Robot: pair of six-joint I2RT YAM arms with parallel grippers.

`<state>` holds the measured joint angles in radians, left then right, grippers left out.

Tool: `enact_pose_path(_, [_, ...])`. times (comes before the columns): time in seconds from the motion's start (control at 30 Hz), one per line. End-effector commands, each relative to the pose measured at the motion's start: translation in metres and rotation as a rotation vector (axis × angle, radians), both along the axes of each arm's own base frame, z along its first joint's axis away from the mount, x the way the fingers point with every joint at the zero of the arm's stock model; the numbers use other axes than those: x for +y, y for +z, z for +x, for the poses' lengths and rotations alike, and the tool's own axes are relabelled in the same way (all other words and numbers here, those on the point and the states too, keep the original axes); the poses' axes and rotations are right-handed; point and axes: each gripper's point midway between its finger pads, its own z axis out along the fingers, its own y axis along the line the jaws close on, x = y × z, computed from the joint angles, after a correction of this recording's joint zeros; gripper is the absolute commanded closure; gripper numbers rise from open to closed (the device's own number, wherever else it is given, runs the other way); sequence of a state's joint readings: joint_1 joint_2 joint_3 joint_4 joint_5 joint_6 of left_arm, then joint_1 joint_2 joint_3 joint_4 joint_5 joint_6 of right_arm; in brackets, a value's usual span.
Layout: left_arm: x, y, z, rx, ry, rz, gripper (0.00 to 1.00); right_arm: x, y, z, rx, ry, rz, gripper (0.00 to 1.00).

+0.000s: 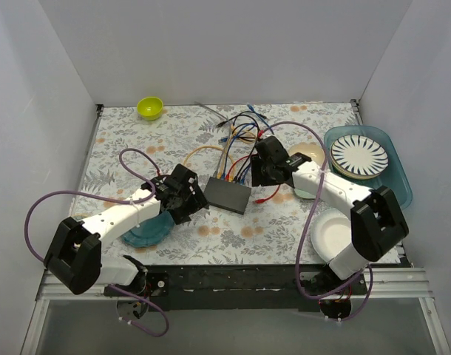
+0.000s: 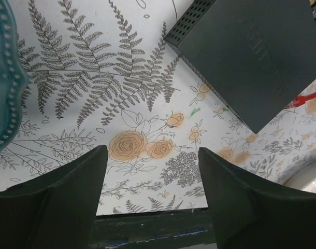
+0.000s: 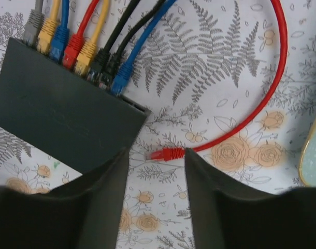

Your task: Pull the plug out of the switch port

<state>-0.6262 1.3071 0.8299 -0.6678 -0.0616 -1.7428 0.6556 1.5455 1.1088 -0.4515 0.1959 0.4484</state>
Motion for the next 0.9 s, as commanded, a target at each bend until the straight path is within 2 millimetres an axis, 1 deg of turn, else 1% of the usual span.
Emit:
enact_pose_path(0.0, [-0.012,0.006,0.005,-0.032,-0.012,-0.073,0.35,0.017,0.007,0.042,-0.036,-0.033,0.025,0.57])
enact_pose_path(0.03, [-0.013,0.008,0.007,-0.048,-0.014,-0.076,0.39,0.015,-0.002,0.041,0.002,-0.037,-0.003,0.58])
enact_pose_path(0.07, [-0.012,0.006,0.007,-0.05,-0.017,-0.073,0.43,0.015,-0.006,0.044,0.017,-0.041,-0.012,0.59])
enact_pose_path(0.1, [-0.012,0.006,0.007,-0.055,-0.019,-0.077,0.56,0.019,-0.018,0.049,0.043,-0.039,-0.025,0.6])
enact_pose_path(0.13, [-0.015,0.007,0.009,-0.068,-0.026,-0.093,0.64,0.021,-0.023,0.05,0.056,-0.031,-0.027,0.6])
enact_pose_path(0.17, [-0.015,0.002,0.007,-0.058,-0.031,-0.093,0.72,0.026,-0.027,0.05,0.072,-0.015,-0.02,0.61])
enact_pose_path(0.2, [-0.017,0.001,0.007,-0.057,-0.035,-0.1,0.8,0.026,-0.041,0.049,0.103,-0.01,-0.034,0.62])
enact_pose_path(0.23, [-0.018,-0.002,0.009,-0.057,-0.035,-0.1,0.92,0.029,-0.044,0.051,0.108,-0.003,-0.035,0.68])
enact_pose_path(0.27, [-0.022,-0.008,0.004,-0.022,-0.05,-0.11,0.97,0.029,-0.056,0.049,0.141,-0.001,-0.052,0.69])
enact_pose_path(0.3, [-0.022,-0.011,0.003,-0.01,-0.053,-0.105,1.0,0.03,-0.061,0.048,0.151,0.006,-0.055,0.77])
enact_pose_path(0.37, [-0.021,-0.019,0.001,0.016,-0.048,-0.091,1.0,0.032,-0.069,0.046,0.171,0.017,-0.058,0.79])
enact_pose_path(0.4, [-0.02,-0.025,-0.001,0.033,-0.048,-0.081,1.0,0.033,-0.07,0.046,0.17,0.025,-0.052,0.79])
enact_pose_path(0.43, [-0.02,-0.026,0.0,0.032,-0.047,-0.08,1.0,0.033,-0.073,0.043,0.177,0.034,-0.048,0.8])
enact_pose_path(0.53, [-0.021,-0.036,0.002,0.052,-0.053,-0.062,1.0,0.04,-0.071,0.042,0.166,0.068,-0.014,0.8])
enact_pose_path(0.6, [-0.024,-0.042,0.002,0.076,-0.067,-0.054,1.0,0.044,-0.072,0.036,0.18,0.1,0.005,0.8])
enact_pose_path(0.63, [-0.026,-0.047,0.005,0.093,-0.071,-0.041,1.0,0.047,-0.071,0.033,0.182,0.113,0.012,0.8])
enact_pose_path(0.67, [-0.027,-0.049,0.006,0.101,-0.072,-0.036,1.0,0.05,-0.073,0.026,0.193,0.134,0.017,0.86])
enact_pose_path(0.7, [-0.028,-0.051,0.008,0.105,-0.076,-0.026,1.0,0.055,-0.072,0.019,0.208,0.158,0.037,0.87])
enact_pose_path(0.73, [-0.031,-0.052,0.014,0.105,-0.077,-0.021,1.0,0.058,-0.072,0.014,0.213,0.172,0.043,0.87])
enact_pose_path(0.77, [-0.032,-0.053,0.017,0.107,-0.077,-0.016,1.0,0.064,-0.069,0.003,0.216,0.2,0.052,0.87])
enact_pose_path(0.8, [-0.033,-0.053,0.02,0.11,-0.081,-0.014,1.0,0.063,-0.073,-0.008,0.237,0.205,0.05,0.87])
enact_pose_path(0.83, [-0.034,-0.052,0.024,0.105,-0.086,-0.012,1.0,0.067,-0.072,-0.015,0.238,0.218,0.059,0.87])
enact_pose_path(0.87, [-0.036,-0.05,0.033,0.099,-0.08,-0.015,1.0,0.075,-0.064,-0.027,0.233,0.25,0.083,0.87])
